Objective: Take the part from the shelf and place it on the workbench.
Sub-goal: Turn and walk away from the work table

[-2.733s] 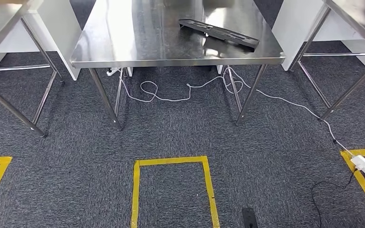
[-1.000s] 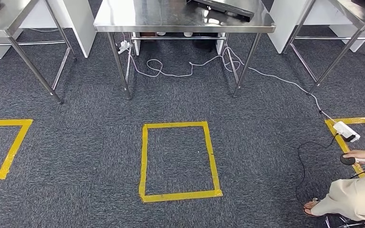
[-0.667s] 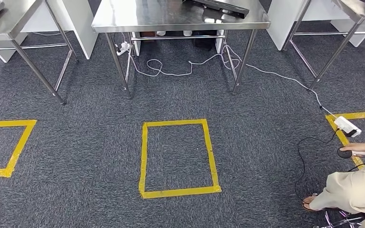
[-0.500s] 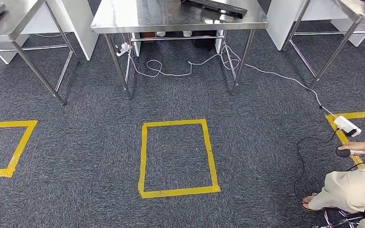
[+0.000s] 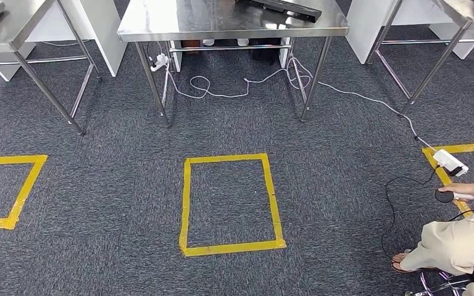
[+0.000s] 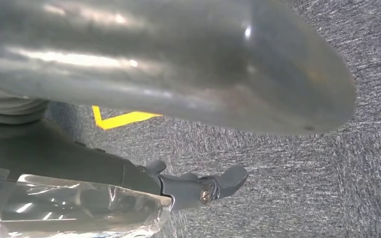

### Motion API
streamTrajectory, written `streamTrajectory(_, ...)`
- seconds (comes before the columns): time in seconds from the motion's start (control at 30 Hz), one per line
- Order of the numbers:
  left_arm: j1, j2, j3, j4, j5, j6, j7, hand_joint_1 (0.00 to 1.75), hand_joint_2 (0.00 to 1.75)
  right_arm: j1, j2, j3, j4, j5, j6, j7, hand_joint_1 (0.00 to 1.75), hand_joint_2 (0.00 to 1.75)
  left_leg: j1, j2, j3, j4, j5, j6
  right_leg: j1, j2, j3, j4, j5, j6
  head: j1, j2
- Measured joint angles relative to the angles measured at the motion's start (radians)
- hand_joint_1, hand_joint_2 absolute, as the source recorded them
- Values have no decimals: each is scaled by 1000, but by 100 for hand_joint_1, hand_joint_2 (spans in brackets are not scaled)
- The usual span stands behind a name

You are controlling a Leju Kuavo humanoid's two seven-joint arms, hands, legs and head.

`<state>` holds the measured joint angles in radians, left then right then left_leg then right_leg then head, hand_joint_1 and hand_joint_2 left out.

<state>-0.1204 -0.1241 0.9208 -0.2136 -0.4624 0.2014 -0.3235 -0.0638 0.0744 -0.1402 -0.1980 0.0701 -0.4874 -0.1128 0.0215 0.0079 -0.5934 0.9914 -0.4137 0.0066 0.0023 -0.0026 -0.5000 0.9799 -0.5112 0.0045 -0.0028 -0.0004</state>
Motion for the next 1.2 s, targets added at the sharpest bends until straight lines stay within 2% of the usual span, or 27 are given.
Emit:
streamTrajectory(0.07,0,0,0,0,0,0,0,0,0,0,0,-7,0,-11,2,-6,0,0,-2,0,-2,3,-1,3,-4,0,-1,0,1,2,0,0)
streamTrajectory(0.17,0,1,0,0,-1,0,0,0,0,1,4,-17,0,-23,4,-12,0,0,-5,-1,-9,11,-4,13,-12,0,-1,-1,4,7,-1,0)
streamTrajectory(0.27,-1,1,0,0,-1,0,0,0,0,1,6,-27,0,-29,6,-13,0,0,-2,3,-2,-9,6,23,-8,0,-1,-6,4,16,-1,0)
streamTrajectory(0.3,-1,0,0,0,-2,0,0,0,0,1,6,-29,0,-30,6,-13,0,0,1,6,3,-22,13,27,-6,1,-8,9,-7,16,0,0)
streamTrajectory(0.33,-2,-1,0,0,-2,0,0,0,0,1,6,-30,0,-30,6,-13,0,0,6,11,6,-35,21,30,-6,1,-26,45,-29,15,1,0)
streamTrajectory(0.4,-2,-2,-1,0,-2,0,0,0,0,2,4,-34,1,-30,6,-13,0,0,10,23,4,-43,27,33,-15,2,-88,169,-91,13,4,0)
streamTrajectory(0.43,-3,-3,-1,0,-2,0,0,0,0,3,4,-35,1,-30,6,-13,0,0,11,29,1,-43,29,31,-21,2,-117,229,-114,18,5,0)
streamTrajectory(0.47,-3,-3,-1,0,-2,0,0,0,0,4,3,-36,2,-30,6,-13,0,0,12,35,-1,-42,30,28,-27,2,-132,260,-122,28,5,0)
streamTrajectory(0.5,-3,-4,-1,0,-2,0,1,0,0,5,1,-37,3,-31,6,-13,0,0,15,41,-4,-41,32,23,-34,1,-125,250,-112,42,5,0)
streamTrajectory(0.53,-2,-4,-1,0,-1,0,1,0,0,6,0,-38,4,-31,6,-13,0,0,20,48,-7,-39,33,17,-42,-4,-98,201,-89,59,5,0)
streamTrajectory(0.57,-2,-5,-1,0,-1,0,2,0,0,6,-2,-38,4,-31,6,-13,0,0,23,55,-9,-33,33,8,-50,-20,-59,126,-61,76,6,0)
streamTrajectory(0.6,-2,-5,-1,0,-1,0,2,0,0,4,-1,-38,4,-31,6,-13,0,0,25,63,-12,-26,30,-4,-52,-41,-29,63,-34,87,8,0)
streamTrajectory(0.63,-1,-4,-1,0,-1,0,3,0,0,1,0,-38,4,-30,7,-13,0,0,26,70,-12,-18,26,-16,-53,-57,-11,21,-16,86,8,0)
streamTrajectory(0.67,-1,-4,-1,0,-1,0,3,0,0,-1,1,-38,4,-30,8,-13,0,0,25,78,-10,-13,21,-26,-52,-66,-6,4,-6,77,8,0)
streamTrajectory(0.73,-1,-4,-1,0,-1,0,3,0,0,-2,0,-38,4,-29,8,-12,0,0,28,96,-1,-14,18,-40,-46,-50,-15,13,1,48,5,0)
streamTrajectory(0.77,-1,-5,-1,0,-1,0,3,0,0,-1,0,-38,4,-29,8,-12,0,0,33,95,2,-13,13,-45,-47,-40,-16,14,4,38,3,0)
streamTrajectory(0.8,-2,-6,-1,0,-1,0,3,0,0,-1,0,-38,4,-29,8,-12,0,0,37,82,-2,1,-4,-48,-47,-31,-17,15,8,29,2,0)
streamTrajectory(0.83,-1,-6,-1,0,-1,0,3,0,0,0,0,-39,4,-29,8,-12,0,0,38,61,-16,39,-38,-49,-46,-22,-18,15,14,21,0,0)
streamTrajectory(0.87,0,-6,-1,0,-1,0,3,0,0,0,0,-39,4,-29,8,-12,0,0,36,34,-40,100,-84,-47,-44,-13,-20,15,19,13,-3,0)
streamTrajectory(0.93,3,-5,-1,0,0,0,3,0,0,0,2,-39,4,-28,8,-12,0,0,26,3,-96,246,-166,-36,-32,9,-28,17,25,3,-6,0)
streamTrajectory(0.97,5,-5,-1,0,0,0,3,0,0,1,2,-39,4,-28,8,-12,0,0,22,0,-111,292,-182,-29,-27,20,-30,17,27,0,-6,0)
streamTrajectory(1.0,5,-5,-1,0,0,0,3,0,0,2,2,-39,5,-28,9,-11,0,0,17,-3,-109,298,-175,-20,-21,33,-31,17,28,0,-6,0)
streamTrajectory(1.03,6,-5,-1,0,0,0,3,0,0,3,2,-39,5,-28,9,-10,0,0,13,-7,-87,265,-152,-10,-16,45,-30,18,28,-1,-6,0)
streamTrajectory(1.07,6,-5,-1,0,1,0,2,0,0,2,2,-39,5,-28,10,-8,0,0,8,-22,-51,200,-118,4,-12,59,-29,18,28,-1,-6,0)
streamTrajectory(1.1,6,-3,-1,0,1,0,2,0,0,2,4,-39,5,-27,10,-7,0,0,5,-50,-13,131,-91,19,-8,72,-28,18,28,0,-5,0)
streamTrajectory(1.17,7,-2,-1,1,2,0,2,0,0,-2,6,-39,5,-27,13,-6,0,0,-1,-92,33,42,-66,36,-6,95,-32,19,30,4,-2,0)
streamTrajectory(1.2,7,-1,-1,1,1,0,1,0,0,-3,8,-39,5,-26,14,-5,0,0,-4,-98,38,32,-69,38,-9,106,-36,19,32,8,-2,0)
